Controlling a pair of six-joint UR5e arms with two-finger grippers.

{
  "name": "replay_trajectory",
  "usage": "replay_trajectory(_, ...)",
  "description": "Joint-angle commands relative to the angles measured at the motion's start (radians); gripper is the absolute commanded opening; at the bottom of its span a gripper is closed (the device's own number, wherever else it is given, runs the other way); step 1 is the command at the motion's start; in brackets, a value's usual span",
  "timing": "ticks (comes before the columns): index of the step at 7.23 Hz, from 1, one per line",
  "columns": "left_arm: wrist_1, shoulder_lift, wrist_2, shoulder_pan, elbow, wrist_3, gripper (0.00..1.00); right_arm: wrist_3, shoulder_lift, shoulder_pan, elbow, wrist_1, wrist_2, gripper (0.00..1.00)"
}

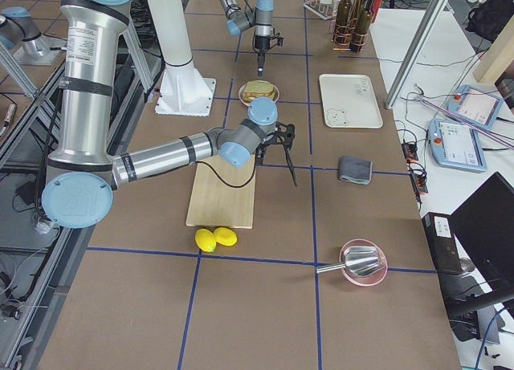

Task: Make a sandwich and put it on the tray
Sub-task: 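Move the left gripper to the plate rim while the right arm withdraws, then close the left gripper on the white plate's rim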

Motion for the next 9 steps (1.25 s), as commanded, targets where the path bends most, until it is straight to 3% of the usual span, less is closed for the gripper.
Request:
replay_trajectory(1,0.029,-0.005,0.020,0.018,0.020,0.000,0.53,-0.001,-0.001,0.001,0.002,0.001,0.000,1.00)
replay_trajectory(2,0.115,-0.013,0.029,0.017,0.002,0.001,0.53,-0.001,-0.004,0.001,0.003,0.002,0.000,1.00)
replay_trajectory(3,0.127,-0.016,0.071,0.020,0.006,0.004,0.51,-0.001,-0.006,0.001,0.003,0.002,0.000,1.00)
replay_trajectory(6,0.129,-0.045,0.076,0.022,0.020,0.004,0.47,-0.001,-0.006,0.001,0.003,0.002,0.000,1.00)
replay_trajectory(9,0.129,-0.050,0.077,0.037,0.039,0.004,0.36,-0.002,-0.006,0.001,0.003,0.002,0.002,1.00)
